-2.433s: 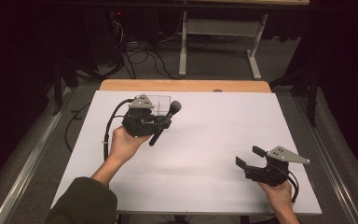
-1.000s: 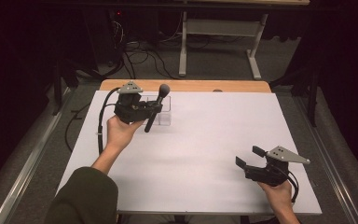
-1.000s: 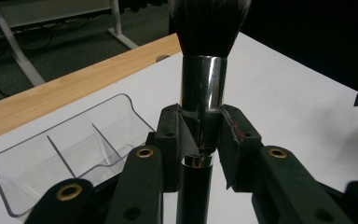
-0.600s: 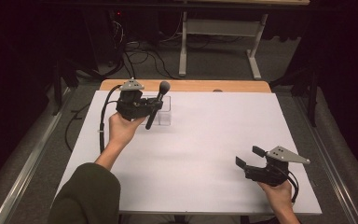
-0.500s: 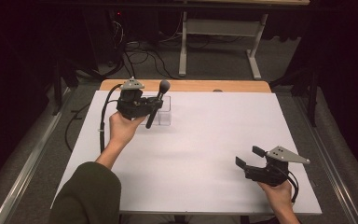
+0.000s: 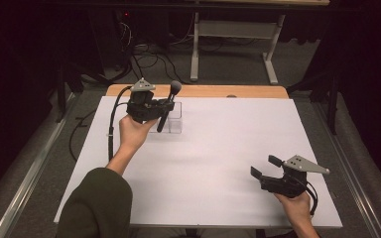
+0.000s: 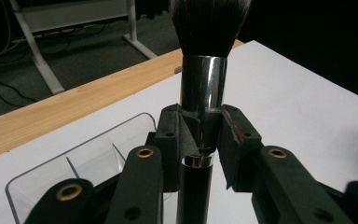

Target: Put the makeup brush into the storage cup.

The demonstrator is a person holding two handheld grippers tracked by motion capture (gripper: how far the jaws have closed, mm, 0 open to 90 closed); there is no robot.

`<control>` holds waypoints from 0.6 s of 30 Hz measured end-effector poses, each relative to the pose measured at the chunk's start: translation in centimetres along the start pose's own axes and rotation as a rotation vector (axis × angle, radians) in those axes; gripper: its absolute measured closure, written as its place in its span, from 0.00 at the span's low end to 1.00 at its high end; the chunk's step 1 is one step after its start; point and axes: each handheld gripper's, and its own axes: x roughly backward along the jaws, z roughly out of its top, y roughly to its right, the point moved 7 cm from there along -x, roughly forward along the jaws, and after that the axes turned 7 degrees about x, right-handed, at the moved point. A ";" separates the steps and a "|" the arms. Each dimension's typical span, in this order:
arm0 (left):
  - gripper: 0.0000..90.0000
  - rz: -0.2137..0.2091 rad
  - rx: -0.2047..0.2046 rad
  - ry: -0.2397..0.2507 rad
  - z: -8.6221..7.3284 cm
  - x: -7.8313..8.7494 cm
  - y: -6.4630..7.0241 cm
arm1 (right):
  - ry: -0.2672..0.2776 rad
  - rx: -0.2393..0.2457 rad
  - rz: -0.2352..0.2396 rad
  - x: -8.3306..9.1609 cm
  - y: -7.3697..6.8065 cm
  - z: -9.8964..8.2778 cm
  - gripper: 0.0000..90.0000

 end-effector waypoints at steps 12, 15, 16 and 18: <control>0.78 0.023 0.025 0.019 0.6 -0.6 -0.8 | -0.005 -0.006 0.003 -0.1 0.0 0.0 0.21; 0.79 0.028 0.020 0.021 0.8 -0.7 -0.9 | -0.005 -0.009 0.003 -0.1 0.0 -0.1 0.21; 0.78 0.030 0.021 0.025 0.9 -0.8 -0.9 | -0.005 -0.008 0.004 -0.1 0.0 -0.1 0.21; 0.78 0.034 0.017 0.031 1.0 -0.9 -0.9 | -0.003 -0.006 0.004 -0.1 0.0 -0.1 0.21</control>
